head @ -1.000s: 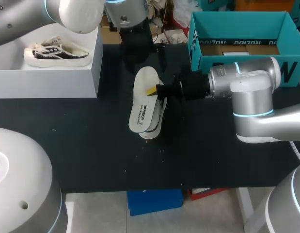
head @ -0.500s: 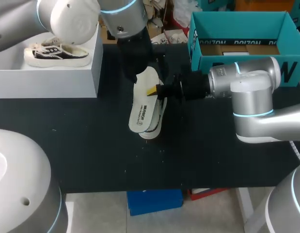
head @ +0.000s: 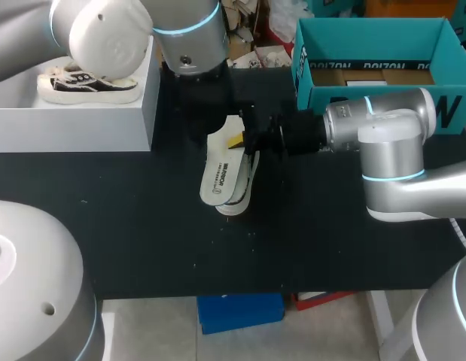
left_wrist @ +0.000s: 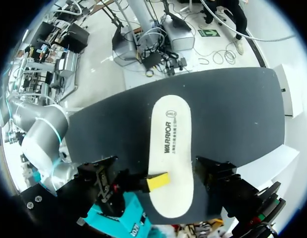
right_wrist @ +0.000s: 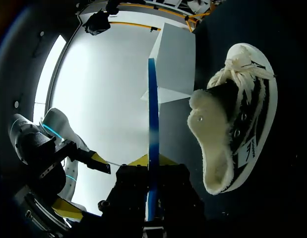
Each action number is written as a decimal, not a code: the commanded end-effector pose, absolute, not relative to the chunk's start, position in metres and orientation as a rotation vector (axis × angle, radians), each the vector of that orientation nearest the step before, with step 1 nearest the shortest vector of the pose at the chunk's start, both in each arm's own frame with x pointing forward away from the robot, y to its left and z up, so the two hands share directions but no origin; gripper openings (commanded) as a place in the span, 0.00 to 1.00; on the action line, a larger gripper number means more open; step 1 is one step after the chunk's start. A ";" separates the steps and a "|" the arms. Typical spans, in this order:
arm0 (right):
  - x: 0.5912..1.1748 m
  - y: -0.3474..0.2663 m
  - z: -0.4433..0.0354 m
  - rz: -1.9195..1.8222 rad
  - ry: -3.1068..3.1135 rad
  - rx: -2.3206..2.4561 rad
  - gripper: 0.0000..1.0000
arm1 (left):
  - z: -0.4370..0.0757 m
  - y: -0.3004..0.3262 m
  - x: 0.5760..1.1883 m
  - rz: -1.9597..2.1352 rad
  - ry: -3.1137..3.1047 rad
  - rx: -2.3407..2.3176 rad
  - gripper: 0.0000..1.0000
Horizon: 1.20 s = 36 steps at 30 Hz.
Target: Take the shoe out of the shoebox, open the shoe tongue, remove and reinsert the insole, then place the shoe into the shoebox
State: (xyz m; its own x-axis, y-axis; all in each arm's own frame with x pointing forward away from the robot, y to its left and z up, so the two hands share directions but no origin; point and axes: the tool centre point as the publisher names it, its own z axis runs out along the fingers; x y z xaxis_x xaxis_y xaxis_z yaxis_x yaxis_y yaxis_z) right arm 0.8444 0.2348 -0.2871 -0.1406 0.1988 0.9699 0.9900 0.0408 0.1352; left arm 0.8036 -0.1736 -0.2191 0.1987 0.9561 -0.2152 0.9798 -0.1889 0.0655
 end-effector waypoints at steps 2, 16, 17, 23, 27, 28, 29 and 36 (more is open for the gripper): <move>0.844 0.236 -0.287 -1.188 -1.476 -1.271 0.00 | -0.219 -0.161 0.784 -0.176 1.872 2.258 1.00; 0.844 0.236 -0.287 -1.188 -1.476 -1.271 0.00 | -0.214 -0.142 0.756 -0.334 1.797 2.113 1.00; 0.844 0.236 -0.287 -1.188 -1.476 -1.271 0.00 | -0.213 -0.140 0.756 -0.398 1.776 2.076 1.00; 0.844 0.236 -0.287 -1.188 -1.476 -1.271 0.00 | -0.217 -0.130 0.762 -0.631 1.706 1.851 1.00; 0.844 0.236 -0.287 -1.188 -1.476 -1.271 0.00 | -0.215 -0.121 0.765 -0.705 1.607 1.729 1.00; 0.844 0.236 -0.287 -1.188 -1.476 -1.271 0.00 | -0.214 -0.119 0.765 -0.721 1.590 1.707 1.00; 0.844 0.236 -0.287 -1.188 -1.476 -1.271 0.00 | -0.212 -0.117 0.765 -0.731 1.565 1.699 1.00; 0.844 0.236 -0.287 -1.188 -1.476 -1.271 0.00 | -0.211 -0.114 0.761 -0.798 1.507 1.684 1.00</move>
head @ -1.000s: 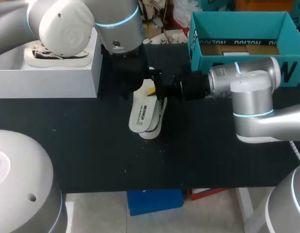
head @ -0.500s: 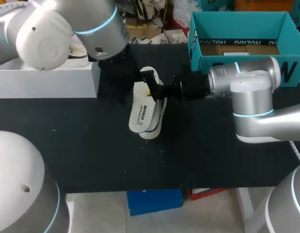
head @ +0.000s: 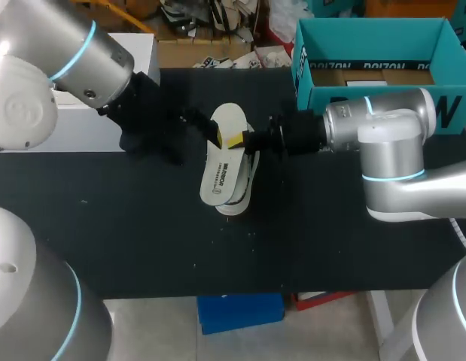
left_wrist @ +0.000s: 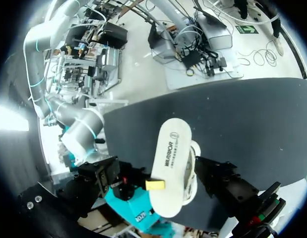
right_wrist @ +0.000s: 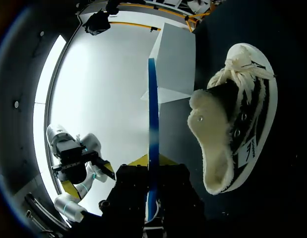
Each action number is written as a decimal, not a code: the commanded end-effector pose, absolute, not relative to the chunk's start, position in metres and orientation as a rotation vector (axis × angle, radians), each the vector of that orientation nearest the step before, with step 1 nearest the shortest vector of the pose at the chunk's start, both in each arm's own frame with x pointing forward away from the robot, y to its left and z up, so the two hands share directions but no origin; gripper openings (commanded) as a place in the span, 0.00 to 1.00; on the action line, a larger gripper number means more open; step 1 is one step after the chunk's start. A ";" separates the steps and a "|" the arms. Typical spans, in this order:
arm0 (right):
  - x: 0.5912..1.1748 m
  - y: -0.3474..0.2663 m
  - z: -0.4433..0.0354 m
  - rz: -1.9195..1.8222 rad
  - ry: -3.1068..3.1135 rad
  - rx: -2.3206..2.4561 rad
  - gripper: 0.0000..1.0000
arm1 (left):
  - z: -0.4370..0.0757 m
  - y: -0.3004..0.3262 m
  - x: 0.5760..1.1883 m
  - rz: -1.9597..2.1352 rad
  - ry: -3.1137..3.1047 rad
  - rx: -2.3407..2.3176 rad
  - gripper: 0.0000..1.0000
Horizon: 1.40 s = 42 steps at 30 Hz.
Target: Take the shoe out of the shoebox, open the shoe tongue, remove and reinsert the insole, then place the shoe into the shoebox
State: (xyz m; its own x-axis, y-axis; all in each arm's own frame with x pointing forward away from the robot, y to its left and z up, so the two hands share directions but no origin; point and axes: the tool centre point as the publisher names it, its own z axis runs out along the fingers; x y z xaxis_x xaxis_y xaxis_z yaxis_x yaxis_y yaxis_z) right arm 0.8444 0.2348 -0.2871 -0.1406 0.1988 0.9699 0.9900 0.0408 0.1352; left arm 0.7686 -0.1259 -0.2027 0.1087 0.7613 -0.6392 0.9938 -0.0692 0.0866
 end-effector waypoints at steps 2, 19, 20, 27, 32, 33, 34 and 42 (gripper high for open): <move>0.844 0.236 -0.287 -1.188 -1.476 -1.271 0.00 | -0.211 -0.114 0.761 -0.798 1.507 1.684 1.00; 0.844 0.236 -0.287 -1.188 -1.476 -1.271 0.00 | -0.234 -0.111 0.773 -0.898 1.481 1.548 1.00; 0.844 0.236 -0.287 -1.188 -1.476 -1.271 0.00 | -0.236 -0.110 0.776 -0.921 1.474 1.516 1.00; 0.844 0.236 -0.287 -1.188 -1.476 -1.271 0.00 | -0.242 -0.105 0.796 -0.964 1.388 1.391 1.00; 0.844 0.236 -0.287 -1.188 -1.476 -1.271 0.00 | -0.251 -0.106 0.811 -1.000 1.339 1.353 1.00; 0.844 0.236 -0.287 -1.188 -1.476 -1.271 0.00 | -0.253 -0.106 0.814 -1.011 1.322 1.339 1.00; 0.844 0.236 -0.287 -1.188 -1.476 -1.271 0.00 | -0.255 -0.106 0.817 -1.015 1.302 1.333 1.00; 0.844 0.236 -0.287 -1.188 -1.476 -1.271 0.00 | -0.260 -0.113 0.838 -1.008 1.158 1.288 1.00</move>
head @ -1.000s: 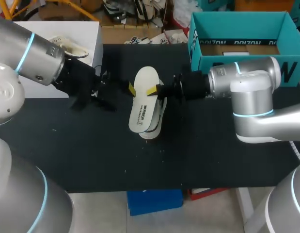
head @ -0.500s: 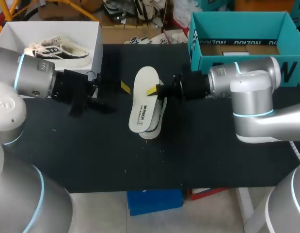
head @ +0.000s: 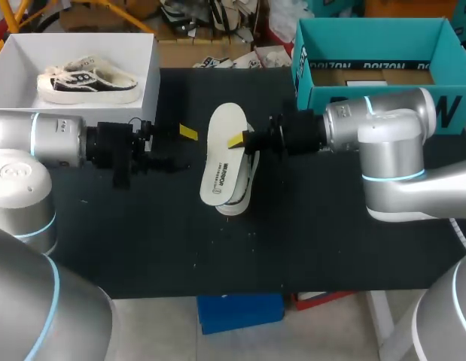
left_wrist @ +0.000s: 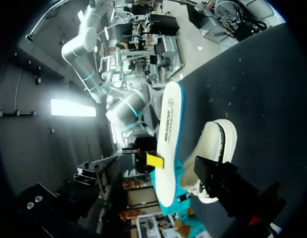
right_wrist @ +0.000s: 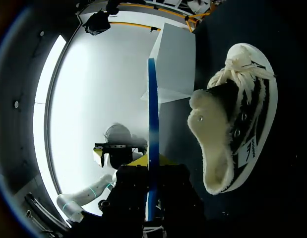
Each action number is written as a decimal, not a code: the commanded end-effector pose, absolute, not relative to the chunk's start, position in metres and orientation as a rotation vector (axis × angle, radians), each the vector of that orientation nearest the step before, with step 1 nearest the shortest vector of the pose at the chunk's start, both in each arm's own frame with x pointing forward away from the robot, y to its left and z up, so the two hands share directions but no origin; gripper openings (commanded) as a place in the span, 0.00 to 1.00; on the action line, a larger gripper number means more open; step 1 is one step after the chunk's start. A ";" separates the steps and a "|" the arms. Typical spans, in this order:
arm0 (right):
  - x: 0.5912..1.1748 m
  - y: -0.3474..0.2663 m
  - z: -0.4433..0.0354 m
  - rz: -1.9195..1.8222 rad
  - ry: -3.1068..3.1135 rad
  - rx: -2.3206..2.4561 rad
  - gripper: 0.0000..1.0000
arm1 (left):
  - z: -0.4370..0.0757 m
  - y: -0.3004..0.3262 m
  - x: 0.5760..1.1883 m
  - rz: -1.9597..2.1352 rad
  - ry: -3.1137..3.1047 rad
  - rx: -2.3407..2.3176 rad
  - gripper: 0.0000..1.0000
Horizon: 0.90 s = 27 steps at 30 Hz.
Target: Take the shoe out of the shoebox, open the shoe tongue, remove and reinsert the insole, then place the shoe into the shoebox
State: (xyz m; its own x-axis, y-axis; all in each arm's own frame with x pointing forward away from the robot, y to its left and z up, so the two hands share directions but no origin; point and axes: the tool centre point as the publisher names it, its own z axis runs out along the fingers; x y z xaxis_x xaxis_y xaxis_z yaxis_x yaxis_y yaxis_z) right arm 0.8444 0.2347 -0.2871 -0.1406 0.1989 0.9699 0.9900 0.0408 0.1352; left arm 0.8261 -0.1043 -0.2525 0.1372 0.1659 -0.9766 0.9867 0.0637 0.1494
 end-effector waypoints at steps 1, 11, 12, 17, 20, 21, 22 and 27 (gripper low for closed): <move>0.844 0.236 -0.287 -1.188 -1.476 -1.271 0.00 | -0.261 -0.114 0.840 -1.017 1.139 1.286 1.00; 0.844 0.236 -0.287 -1.188 -1.476 -1.271 0.00 | -0.271 -0.126 0.850 -1.025 1.121 1.283 0.98; 0.844 0.236 -0.287 -1.188 -1.476 -1.271 0.00 | -0.271 -0.126 0.851 -1.026 1.121 1.281 0.96; 0.844 0.236 -0.287 -1.188 -1.476 -1.271 0.00 | -0.276 -0.132 0.855 -1.026 1.122 1.278 0.74; 0.844 0.236 -0.287 -1.188 -1.476 -1.271 0.00 | -0.278 -0.138 0.857 -1.025 1.121 1.280 0.56; 0.844 0.236 -0.287 -1.188 -1.476 -1.271 0.00 | -0.278 -0.138 0.857 -1.024 1.120 1.279 0.52; 0.844 0.236 -0.287 -1.188 -1.476 -1.271 0.00 | -0.278 -0.140 0.858 -1.022 1.116 1.274 0.49; 0.844 0.236 -0.287 -1.188 -1.476 -1.271 0.00 | -0.280 -0.147 0.860 -1.025 1.114 1.269 0.48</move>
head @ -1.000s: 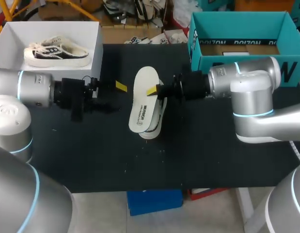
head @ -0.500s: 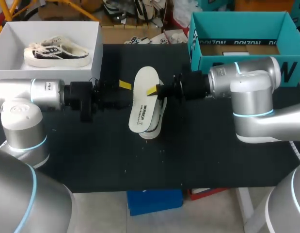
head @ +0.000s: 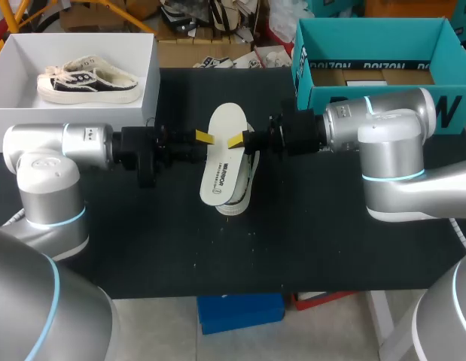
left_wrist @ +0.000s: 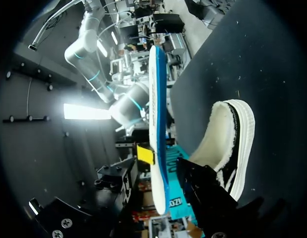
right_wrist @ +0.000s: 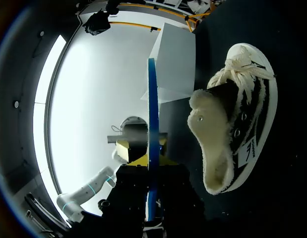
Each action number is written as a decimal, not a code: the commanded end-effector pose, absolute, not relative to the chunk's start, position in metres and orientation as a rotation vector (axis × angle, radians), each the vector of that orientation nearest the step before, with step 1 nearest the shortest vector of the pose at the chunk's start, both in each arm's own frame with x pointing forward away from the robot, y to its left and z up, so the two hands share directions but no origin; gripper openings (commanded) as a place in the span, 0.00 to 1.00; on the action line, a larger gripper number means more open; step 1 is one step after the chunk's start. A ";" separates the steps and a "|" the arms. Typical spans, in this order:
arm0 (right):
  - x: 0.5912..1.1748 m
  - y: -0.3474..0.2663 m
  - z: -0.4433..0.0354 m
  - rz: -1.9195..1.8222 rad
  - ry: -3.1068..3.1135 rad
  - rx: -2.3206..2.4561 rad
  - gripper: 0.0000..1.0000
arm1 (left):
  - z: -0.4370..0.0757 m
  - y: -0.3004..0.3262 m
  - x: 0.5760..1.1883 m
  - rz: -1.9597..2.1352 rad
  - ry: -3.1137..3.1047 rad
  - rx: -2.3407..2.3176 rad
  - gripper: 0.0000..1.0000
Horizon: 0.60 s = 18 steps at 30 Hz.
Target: Take the shoe out of the shoebox, open the shoe tongue, remove and reinsert the insole, then place the shoe into the shoebox
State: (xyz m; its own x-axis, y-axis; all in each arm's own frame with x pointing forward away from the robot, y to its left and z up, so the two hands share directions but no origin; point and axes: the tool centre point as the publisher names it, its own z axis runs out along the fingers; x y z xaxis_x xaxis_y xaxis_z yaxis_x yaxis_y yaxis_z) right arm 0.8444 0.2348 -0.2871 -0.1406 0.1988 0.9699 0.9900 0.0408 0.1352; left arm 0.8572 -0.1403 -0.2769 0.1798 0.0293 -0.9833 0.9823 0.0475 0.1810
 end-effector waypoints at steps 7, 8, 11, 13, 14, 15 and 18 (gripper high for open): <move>0.844 0.236 -0.287 -1.188 -1.476 -1.271 0.00 | -0.282 -0.153 0.862 -1.029 1.113 1.254 0.41; 0.844 0.236 -0.287 -1.188 -1.476 -1.271 0.00 | -0.282 -0.154 0.863 -1.029 1.112 1.251 0.40; 0.844 0.236 -0.287 -1.188 -1.476 -1.271 0.00 | -0.282 -0.157 0.864 -1.032 1.109 1.249 0.38; 0.844 0.236 -0.287 -1.188 -1.476 -1.271 0.00 | -0.281 -0.159 0.864 -1.033 1.107 1.250 0.35; 0.844 0.236 -0.287 -1.188 -1.476 -1.271 0.00 | -0.281 -0.160 0.864 -1.034 1.106 1.249 0.33; 0.844 0.236 -0.287 -1.188 -1.476 -1.271 0.00 | -0.281 -0.160 0.864 -1.034 1.106 1.250 0.33; 0.844 0.236 -0.287 -1.188 -1.476 -1.271 0.00 | -0.282 -0.163 0.864 -1.033 1.105 1.252 0.25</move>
